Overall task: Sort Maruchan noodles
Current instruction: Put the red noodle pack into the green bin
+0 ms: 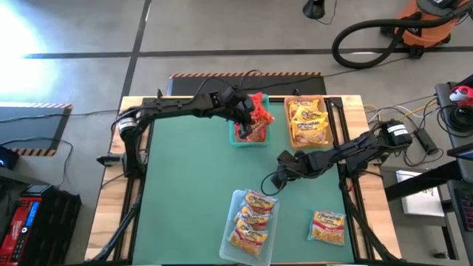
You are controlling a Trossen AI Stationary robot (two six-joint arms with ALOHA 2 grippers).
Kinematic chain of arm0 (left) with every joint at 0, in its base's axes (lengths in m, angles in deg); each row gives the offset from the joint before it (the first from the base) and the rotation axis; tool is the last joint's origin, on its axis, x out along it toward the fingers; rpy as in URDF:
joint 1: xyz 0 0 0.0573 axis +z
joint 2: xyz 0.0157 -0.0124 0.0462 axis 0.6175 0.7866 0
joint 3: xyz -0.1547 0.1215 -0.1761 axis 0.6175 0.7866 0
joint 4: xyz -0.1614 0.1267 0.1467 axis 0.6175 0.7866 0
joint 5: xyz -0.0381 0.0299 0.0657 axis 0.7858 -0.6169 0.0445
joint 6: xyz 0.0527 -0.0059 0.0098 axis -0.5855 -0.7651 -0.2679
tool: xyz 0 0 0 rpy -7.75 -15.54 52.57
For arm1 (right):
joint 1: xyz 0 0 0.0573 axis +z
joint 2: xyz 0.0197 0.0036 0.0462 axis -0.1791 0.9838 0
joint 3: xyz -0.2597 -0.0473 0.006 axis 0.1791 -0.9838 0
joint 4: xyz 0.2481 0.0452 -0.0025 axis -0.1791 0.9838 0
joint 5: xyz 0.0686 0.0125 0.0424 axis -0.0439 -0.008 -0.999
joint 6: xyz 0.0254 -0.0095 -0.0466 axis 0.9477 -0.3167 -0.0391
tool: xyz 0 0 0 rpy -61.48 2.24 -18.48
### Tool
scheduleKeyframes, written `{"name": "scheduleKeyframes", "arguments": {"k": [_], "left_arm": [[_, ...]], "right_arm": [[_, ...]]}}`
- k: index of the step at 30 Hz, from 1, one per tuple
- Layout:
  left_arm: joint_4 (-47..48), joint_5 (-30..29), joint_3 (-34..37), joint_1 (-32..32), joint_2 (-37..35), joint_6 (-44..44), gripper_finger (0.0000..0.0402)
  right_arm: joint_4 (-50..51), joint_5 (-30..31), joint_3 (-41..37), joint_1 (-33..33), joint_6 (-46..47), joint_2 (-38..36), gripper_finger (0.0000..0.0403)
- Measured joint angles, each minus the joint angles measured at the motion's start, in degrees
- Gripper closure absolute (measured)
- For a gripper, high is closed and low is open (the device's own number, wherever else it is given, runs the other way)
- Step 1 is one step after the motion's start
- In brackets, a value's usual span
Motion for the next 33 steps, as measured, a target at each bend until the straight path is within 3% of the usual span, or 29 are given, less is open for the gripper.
{"name": "scheduleKeyframes", "arguments": {"k": [8, 13, 18, 27, 33], "left_arm": [[0.0, -0.1, 3.4, 0.9, 0.2, -10.0, 0.0325], [5.7, 1.4, 3.8, 0.9, 0.2, -17.3, 0.0325], [8.7, 1.4, 3.9, 0.8, 0.2, -18.9, 0.0325], [7.3, 0.5, 4.5, 0.9, 0.2, -8.3, 0.0323], [6.8, -0.7, 4.5, 1.3, 0.2, 0.3, 0.0294]], "right_arm": [[-0.2, 0.1, 0.0, 0.5, -0.1, -0.1, 0.0264], [-0.2, 0.1, 0.0, 0.5, -0.1, -0.2, 0.0264], [-0.2, 0.1, 0.0, 0.5, -0.2, -0.2, 0.0264], [-0.3, -4.7, 0.0, 0.5, -0.3, -0.2, 0.0264], [2.0, -8.6, 0.8, 0.5, -1.2, -2.1, 0.0264]]}}
